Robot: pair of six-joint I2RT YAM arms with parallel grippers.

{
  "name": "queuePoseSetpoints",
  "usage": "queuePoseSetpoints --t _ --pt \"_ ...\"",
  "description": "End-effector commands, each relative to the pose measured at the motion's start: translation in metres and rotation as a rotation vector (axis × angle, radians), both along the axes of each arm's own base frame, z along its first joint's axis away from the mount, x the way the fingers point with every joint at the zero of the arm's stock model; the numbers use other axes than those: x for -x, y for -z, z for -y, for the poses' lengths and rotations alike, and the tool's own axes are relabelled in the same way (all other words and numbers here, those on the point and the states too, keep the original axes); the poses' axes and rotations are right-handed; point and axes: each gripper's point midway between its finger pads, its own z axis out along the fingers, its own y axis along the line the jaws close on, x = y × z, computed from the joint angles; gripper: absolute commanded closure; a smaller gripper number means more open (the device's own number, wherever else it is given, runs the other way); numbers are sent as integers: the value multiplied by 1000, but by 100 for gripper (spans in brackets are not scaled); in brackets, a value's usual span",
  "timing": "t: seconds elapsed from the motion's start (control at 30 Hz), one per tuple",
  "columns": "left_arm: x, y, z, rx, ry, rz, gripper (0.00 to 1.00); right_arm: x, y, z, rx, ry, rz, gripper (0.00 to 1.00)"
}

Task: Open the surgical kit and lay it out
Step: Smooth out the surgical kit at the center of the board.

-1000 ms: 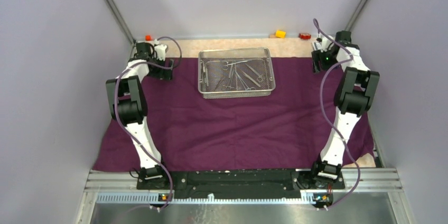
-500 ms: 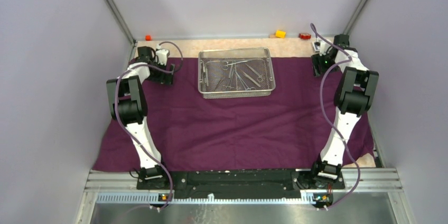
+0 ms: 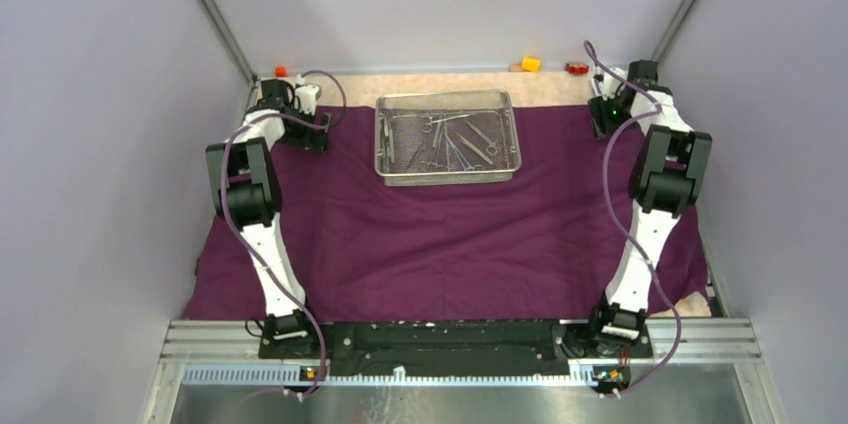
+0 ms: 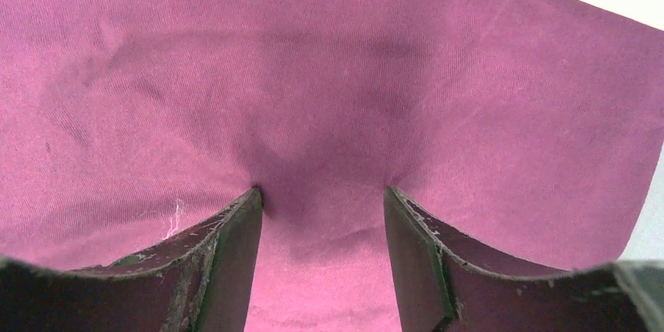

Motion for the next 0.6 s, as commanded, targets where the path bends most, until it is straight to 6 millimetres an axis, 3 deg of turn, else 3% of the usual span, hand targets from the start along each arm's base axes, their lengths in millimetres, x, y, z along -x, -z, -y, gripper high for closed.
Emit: queuePoseSetpoints --t 0.0,0.57 --pt "13 46 -15 -60 -29 -116 1 2 43 21 91 21 -79 43" --pt "7 44 -25 -56 -65 -126 1 -23 49 31 119 31 -82 46"
